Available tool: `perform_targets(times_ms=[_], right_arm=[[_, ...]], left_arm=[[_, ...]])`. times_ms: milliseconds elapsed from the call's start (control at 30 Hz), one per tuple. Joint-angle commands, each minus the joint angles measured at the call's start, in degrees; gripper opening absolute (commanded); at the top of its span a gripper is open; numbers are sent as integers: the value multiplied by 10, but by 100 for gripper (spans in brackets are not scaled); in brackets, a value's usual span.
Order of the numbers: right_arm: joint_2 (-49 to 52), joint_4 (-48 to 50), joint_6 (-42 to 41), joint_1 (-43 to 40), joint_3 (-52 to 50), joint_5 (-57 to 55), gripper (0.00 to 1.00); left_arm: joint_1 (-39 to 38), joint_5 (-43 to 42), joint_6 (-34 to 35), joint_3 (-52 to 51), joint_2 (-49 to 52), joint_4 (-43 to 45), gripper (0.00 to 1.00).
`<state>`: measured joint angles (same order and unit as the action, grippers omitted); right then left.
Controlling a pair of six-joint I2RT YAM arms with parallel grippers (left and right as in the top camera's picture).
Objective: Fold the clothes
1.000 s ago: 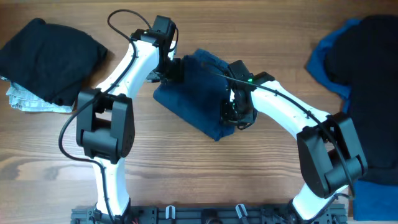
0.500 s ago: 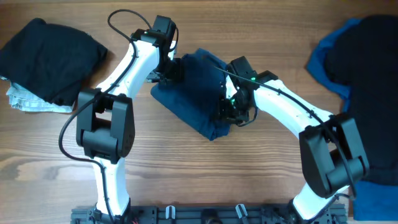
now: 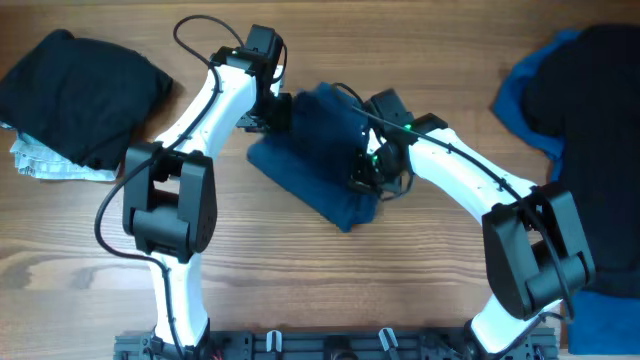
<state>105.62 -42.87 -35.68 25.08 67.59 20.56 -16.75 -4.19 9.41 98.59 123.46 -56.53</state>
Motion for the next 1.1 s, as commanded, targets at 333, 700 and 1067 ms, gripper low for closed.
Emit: perform_targets(times_ms=[333, 700, 1067], right_arm=[[-16, -13, 27, 0, -7, -43, 4], [-16, -7, 27, 0, -7, -48, 4], [-16, -7, 27, 0, -7, -58, 4]], left_arm=[[10, -13, -9, -8, 24, -38, 77], [121, -254, -77, 2, 19, -146, 72], [123, -283, -137, -1, 20, -182, 69]])
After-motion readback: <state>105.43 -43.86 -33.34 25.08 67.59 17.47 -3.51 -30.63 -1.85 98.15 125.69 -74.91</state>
